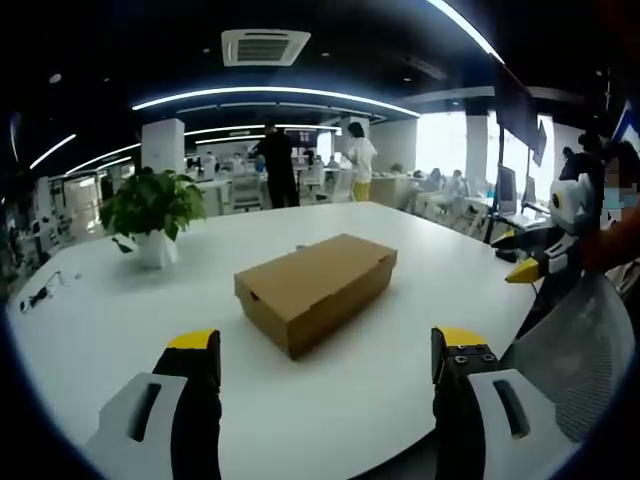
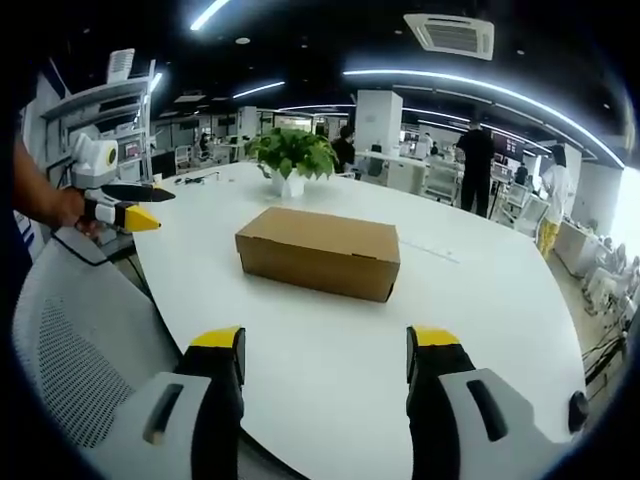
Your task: Operate the shoe box by opening the lid, removing the specified soft item, and placing it in the target area until the item is outside and the box remains undamaged.
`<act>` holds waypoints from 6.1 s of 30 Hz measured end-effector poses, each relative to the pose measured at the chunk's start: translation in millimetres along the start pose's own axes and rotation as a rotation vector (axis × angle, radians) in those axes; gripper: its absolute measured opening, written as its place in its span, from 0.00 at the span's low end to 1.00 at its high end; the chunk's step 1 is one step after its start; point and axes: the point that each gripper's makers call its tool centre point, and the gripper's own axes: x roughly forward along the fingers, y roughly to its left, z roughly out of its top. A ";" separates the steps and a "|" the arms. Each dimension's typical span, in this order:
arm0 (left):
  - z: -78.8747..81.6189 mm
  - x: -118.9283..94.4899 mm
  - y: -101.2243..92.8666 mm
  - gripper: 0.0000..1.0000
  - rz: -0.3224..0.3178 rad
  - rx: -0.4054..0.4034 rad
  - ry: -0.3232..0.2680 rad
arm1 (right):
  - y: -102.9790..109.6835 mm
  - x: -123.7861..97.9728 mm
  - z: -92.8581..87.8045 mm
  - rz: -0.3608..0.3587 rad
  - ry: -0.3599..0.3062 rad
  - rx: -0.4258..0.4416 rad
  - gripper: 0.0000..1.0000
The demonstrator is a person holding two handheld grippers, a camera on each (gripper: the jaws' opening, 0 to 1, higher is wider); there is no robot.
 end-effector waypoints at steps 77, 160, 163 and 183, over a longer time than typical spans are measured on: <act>-27.0 119.4 29.2 0.94 -0.106 0.141 0.193 | -104.7 160.7 12.4 0.169 0.114 -0.237 0.65; -50.0 175.2 53.7 0.69 -0.029 0.050 0.163 | -70.9 192.9 -11.9 0.226 0.154 -0.155 0.35; -50.3 175.3 53.5 0.69 -0.046 0.057 0.165 | -65.8 185.9 -14.4 0.211 0.151 -0.138 0.35; -50.0 173.2 39.1 0.71 -0.149 0.094 0.156 | -53.0 155.8 -28.4 0.125 0.153 -0.086 0.36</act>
